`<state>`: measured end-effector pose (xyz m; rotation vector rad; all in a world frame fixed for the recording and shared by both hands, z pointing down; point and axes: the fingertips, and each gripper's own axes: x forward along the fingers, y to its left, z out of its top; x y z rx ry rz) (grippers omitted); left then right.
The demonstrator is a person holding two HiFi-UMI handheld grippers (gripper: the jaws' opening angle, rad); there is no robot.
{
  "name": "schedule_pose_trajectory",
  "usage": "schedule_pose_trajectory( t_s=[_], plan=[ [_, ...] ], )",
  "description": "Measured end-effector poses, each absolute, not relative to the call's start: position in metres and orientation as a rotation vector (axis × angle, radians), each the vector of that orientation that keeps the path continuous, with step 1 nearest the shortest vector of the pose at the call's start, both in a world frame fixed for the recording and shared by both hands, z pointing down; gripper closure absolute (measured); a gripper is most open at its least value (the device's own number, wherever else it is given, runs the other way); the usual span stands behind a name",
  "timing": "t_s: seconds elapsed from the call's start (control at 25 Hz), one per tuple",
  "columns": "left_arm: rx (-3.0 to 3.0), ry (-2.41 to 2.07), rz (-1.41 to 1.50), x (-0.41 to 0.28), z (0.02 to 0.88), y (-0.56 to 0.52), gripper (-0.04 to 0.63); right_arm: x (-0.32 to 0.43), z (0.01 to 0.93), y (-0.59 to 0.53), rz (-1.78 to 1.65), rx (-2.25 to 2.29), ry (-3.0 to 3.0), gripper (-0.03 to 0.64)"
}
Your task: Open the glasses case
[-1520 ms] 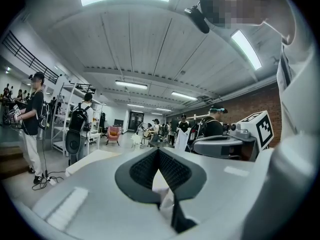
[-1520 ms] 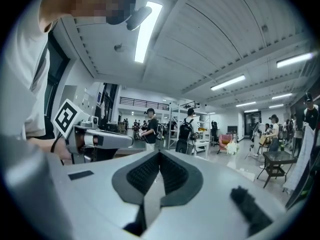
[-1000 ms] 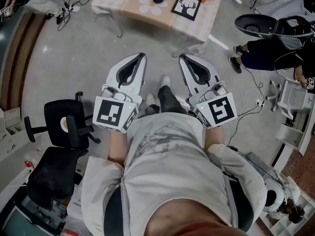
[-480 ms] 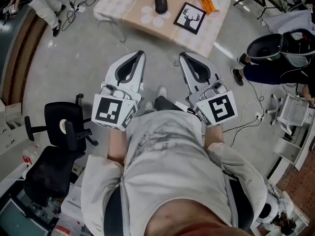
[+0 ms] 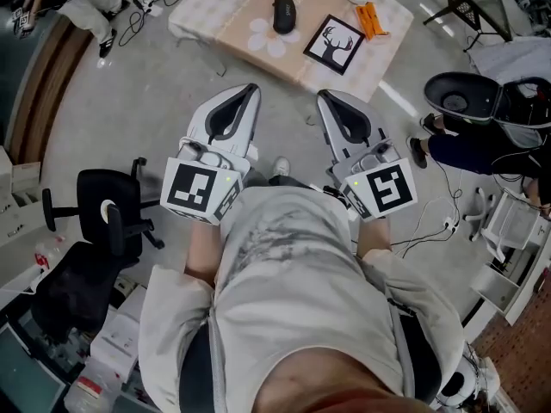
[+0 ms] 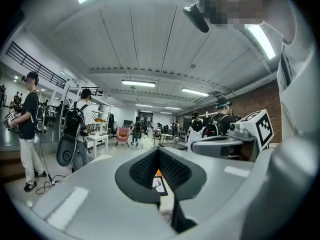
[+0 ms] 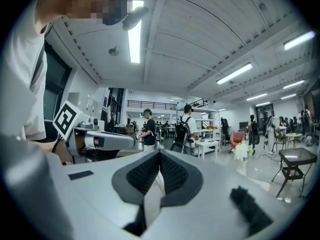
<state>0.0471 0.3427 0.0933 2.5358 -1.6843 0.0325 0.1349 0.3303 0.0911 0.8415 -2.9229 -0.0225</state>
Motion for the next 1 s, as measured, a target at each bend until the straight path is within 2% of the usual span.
schedule_pose_trajectory(
  t_s=[0.56,1.0],
  plan=[
    [2.547,-1.666,0.044,0.049,0.094,0.283,0.589,0.138,0.091,0.272,0.002,0.857,-2.918,0.601],
    [2.562,-1.594,0.054,0.023,0.105,0.205,0.589,0.109,0.1,0.198,0.02,0.91,-2.873,0.601]
  ],
)
